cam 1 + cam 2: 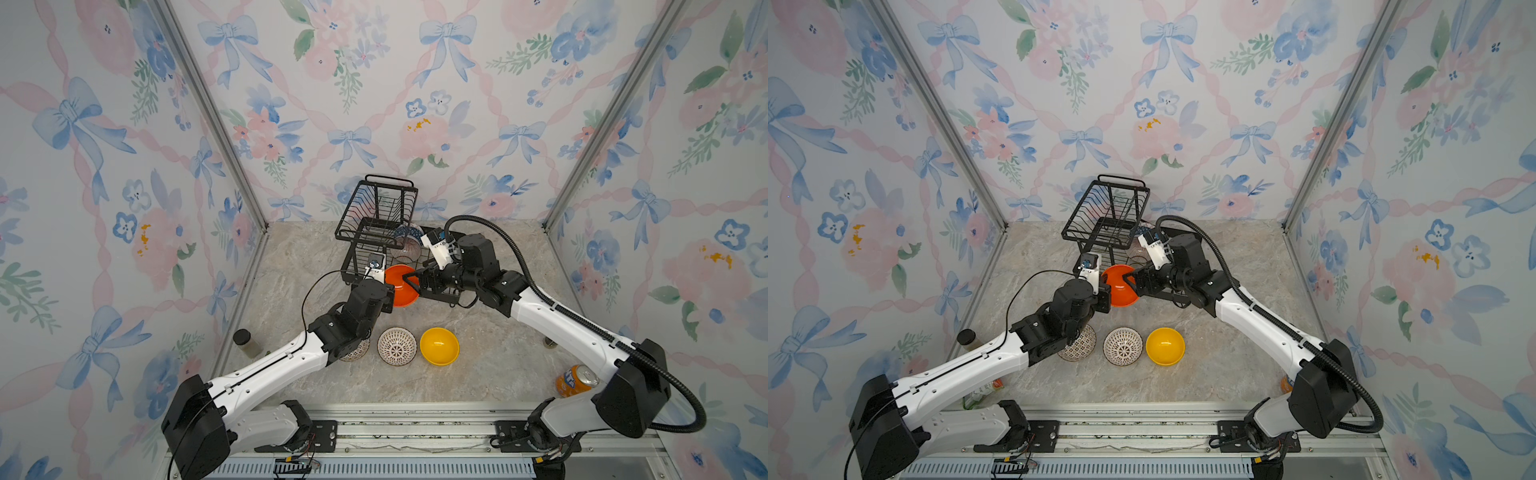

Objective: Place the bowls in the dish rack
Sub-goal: 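Close the right gripper on the orange bowl rim beside the left gripper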

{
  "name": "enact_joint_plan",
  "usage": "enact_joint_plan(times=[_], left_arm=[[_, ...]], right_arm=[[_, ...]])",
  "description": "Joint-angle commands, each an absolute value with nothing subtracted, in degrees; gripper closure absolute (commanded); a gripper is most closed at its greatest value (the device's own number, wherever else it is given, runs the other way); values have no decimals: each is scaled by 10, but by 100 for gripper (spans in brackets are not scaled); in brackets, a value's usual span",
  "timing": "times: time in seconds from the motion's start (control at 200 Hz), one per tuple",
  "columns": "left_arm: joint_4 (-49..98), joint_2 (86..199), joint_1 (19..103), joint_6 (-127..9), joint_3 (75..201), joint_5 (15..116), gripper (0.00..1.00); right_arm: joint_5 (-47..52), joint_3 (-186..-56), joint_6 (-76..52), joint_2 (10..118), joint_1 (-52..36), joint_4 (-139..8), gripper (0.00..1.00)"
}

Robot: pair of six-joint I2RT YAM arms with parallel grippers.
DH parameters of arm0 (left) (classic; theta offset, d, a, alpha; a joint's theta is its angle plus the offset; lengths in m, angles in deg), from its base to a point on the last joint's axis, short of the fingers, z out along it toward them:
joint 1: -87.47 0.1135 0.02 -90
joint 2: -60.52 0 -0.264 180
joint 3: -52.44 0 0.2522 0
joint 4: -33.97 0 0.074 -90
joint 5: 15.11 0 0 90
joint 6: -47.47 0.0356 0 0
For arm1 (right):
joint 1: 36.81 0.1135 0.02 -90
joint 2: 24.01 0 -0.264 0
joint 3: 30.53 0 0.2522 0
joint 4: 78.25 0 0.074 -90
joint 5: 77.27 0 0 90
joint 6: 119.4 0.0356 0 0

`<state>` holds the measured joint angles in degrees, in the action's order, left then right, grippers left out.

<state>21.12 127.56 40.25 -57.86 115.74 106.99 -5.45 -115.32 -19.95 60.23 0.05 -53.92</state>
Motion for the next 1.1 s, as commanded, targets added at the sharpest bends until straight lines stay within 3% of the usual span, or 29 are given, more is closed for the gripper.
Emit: enact_joint_plan(times=[0.0,0.15,0.89,1.095], left_arm=[[248,1267,407,-567,1161,1067,100],[257,1263,407,-565,1158,1060,100],[266,1265,407,-572,1145,1023,100],[261,1263,408,-579,1136,1012,100]], right_arm=[[-45,-1172,-188,616,10,-522,10],[-43,-1178,-186,630,11,-522,18],[-48,-1205,-193,661,12,-515,87],[-45,-1204,-197,661,12,-514,100]])
